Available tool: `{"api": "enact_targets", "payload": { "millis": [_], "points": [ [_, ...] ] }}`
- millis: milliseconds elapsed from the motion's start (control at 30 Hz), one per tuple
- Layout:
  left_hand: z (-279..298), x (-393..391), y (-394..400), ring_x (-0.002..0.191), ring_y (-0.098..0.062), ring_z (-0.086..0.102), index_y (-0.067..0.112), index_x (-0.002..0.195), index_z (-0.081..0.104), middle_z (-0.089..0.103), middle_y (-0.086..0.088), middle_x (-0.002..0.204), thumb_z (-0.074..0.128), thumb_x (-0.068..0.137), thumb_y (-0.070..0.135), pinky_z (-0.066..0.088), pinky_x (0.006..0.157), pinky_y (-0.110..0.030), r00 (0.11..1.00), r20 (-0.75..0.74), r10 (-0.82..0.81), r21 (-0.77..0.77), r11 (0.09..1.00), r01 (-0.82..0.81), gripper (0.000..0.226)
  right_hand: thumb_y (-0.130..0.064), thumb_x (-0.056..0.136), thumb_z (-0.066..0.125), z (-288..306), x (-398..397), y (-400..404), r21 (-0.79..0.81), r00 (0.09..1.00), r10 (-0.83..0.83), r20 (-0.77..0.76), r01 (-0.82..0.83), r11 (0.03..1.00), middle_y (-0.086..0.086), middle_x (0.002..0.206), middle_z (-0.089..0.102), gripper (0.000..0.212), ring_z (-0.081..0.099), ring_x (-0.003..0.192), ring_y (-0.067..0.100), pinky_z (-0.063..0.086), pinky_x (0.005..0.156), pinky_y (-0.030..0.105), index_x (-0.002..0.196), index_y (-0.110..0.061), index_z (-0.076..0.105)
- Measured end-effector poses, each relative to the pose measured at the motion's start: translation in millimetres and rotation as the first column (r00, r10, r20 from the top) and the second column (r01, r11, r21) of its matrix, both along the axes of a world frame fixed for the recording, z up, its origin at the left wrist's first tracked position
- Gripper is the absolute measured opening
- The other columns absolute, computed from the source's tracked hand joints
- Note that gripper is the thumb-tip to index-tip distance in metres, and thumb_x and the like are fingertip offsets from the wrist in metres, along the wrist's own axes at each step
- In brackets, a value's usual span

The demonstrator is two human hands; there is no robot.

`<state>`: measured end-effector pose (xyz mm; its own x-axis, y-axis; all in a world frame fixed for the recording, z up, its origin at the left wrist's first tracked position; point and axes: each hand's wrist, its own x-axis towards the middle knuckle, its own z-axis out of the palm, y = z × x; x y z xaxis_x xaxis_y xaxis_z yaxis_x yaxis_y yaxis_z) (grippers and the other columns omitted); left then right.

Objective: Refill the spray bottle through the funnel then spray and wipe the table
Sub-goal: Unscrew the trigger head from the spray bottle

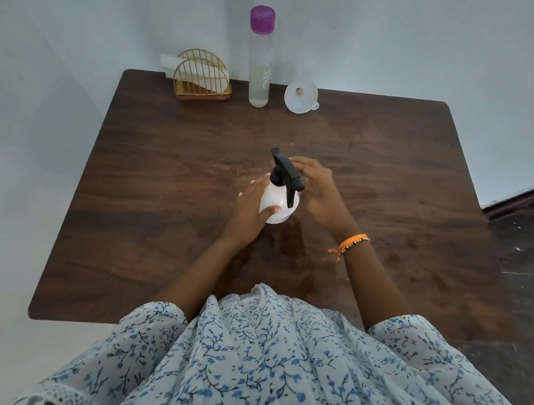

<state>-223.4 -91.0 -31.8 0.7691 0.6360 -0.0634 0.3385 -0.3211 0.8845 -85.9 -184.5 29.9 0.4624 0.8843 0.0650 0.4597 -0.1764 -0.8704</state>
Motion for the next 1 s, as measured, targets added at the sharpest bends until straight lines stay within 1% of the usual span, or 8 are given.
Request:
{"api": "enact_targets", "payload": {
  "millis": [167,333,433,533,600,733,867,1000],
  "points": [
    [2,0,-2,0.136,-0.017,0.034,0.023,0.142,0.032,0.039,0.005,0.146,0.046,0.083,0.052,0.027,0.111,-0.052,1.000,0.021,-0.004,0.026,1.000,0.003,0.068,-0.013,0.068,0.051,21,-20,-16,-0.028,0.987,0.078,-0.143,-0.082,0.996,-0.008,0.123,0.047,0.063,0.036,0.115,0.023,0.034,0.096,0.025,0.129,-0.026,0.043],
    [-5,1,0,0.141,-0.021,0.026,0.018,0.145,0.028,0.034,0.000,0.150,0.041,0.079,0.057,0.023,0.113,-0.053,1.000,-0.020,0.010,0.030,1.000,-0.009,0.078,-0.033,0.068,0.079,15,-43,-1,0.102,0.944,-0.314,-0.103,0.324,0.941,-0.025,0.102,0.052,0.051,0.040,0.112,0.012,0.040,0.097,0.041,0.108,-0.032,0.048],
    [-7,1,0,0.139,-0.022,0.030,0.016,0.144,0.030,0.037,-0.001,0.148,0.043,0.078,0.059,0.024,0.112,-0.052,1.000,-0.023,0.009,0.017,1.000,-0.009,0.080,-0.035,0.071,0.075,9,-39,5,0.079,0.927,-0.368,-0.064,0.373,0.925,-0.006,0.098,0.060,0.029,0.042,0.103,0.012,0.043,0.092,0.047,0.094,-0.029,0.059],
    [-5,1,0,0.138,-0.023,0.031,0.017,0.143,0.030,0.038,-0.002,0.147,0.044,0.078,0.059,0.025,0.111,-0.054,1.000,-0.025,0.004,0.016,1.000,-0.004,0.079,-0.044,0.072,0.067,2,-23,5,0.002,0.949,-0.311,-0.062,0.311,0.950,0.008,0.102,0.062,0.029,0.053,0.104,0.028,0.048,0.087,0.050,0.095,-0.027,0.065],
    [-3,1,0,0.137,-0.024,0.032,0.018,0.143,0.030,0.039,-0.001,0.146,0.046,0.079,0.055,0.025,0.111,-0.054,1.000,-0.019,-0.001,0.023,1.000,0.002,0.076,-0.032,0.078,0.066,7,-12,4,0.011,0.971,-0.229,-0.065,0.230,0.973,0.007,0.100,0.063,0.023,0.056,0.106,0.030,0.050,0.087,0.039,0.097,-0.020,0.063],
    [0,1,0,0.134,-0.023,0.035,0.020,0.142,0.031,0.040,-0.001,0.145,0.051,0.083,0.044,0.027,0.110,-0.053,1.000,-0.014,-0.016,0.045,0.999,0.017,0.067,0.001,0.088,0.057,24,1,4,0.028,0.979,-0.037,-0.200,0.043,0.999,-0.009,0.089,0.065,0.019,0.061,0.084,-0.007,0.044,0.074,0.008,0.096,-0.015,0.063],
    [-2,2,1,0.133,-0.022,0.037,0.018,0.142,0.032,0.041,-0.002,0.144,0.050,0.083,0.046,0.030,0.109,-0.053,1.000,-0.022,-0.015,0.049,0.999,0.016,0.068,0.000,0.082,0.067,15,-3,0,0.073,0.916,-0.065,-0.395,0.102,0.992,0.000,0.106,0.066,0.032,0.062,0.100,0.002,0.047,0.082,0.014,0.111,-0.010,0.060],
    [0,1,0,0.134,-0.020,0.037,0.017,0.140,0.034,0.042,-0.001,0.145,0.049,0.082,0.051,0.029,0.111,-0.050,1.000,0.008,-0.011,0.027,1.000,0.011,0.069,-0.006,0.067,0.082,2,-23,9,0.047,0.901,-0.203,-0.384,0.239,0.970,-0.004,0.103,0.067,0.043,0.063,0.100,0.002,0.049,0.083,0.016,0.104,-0.012,0.061]
  ]
}}
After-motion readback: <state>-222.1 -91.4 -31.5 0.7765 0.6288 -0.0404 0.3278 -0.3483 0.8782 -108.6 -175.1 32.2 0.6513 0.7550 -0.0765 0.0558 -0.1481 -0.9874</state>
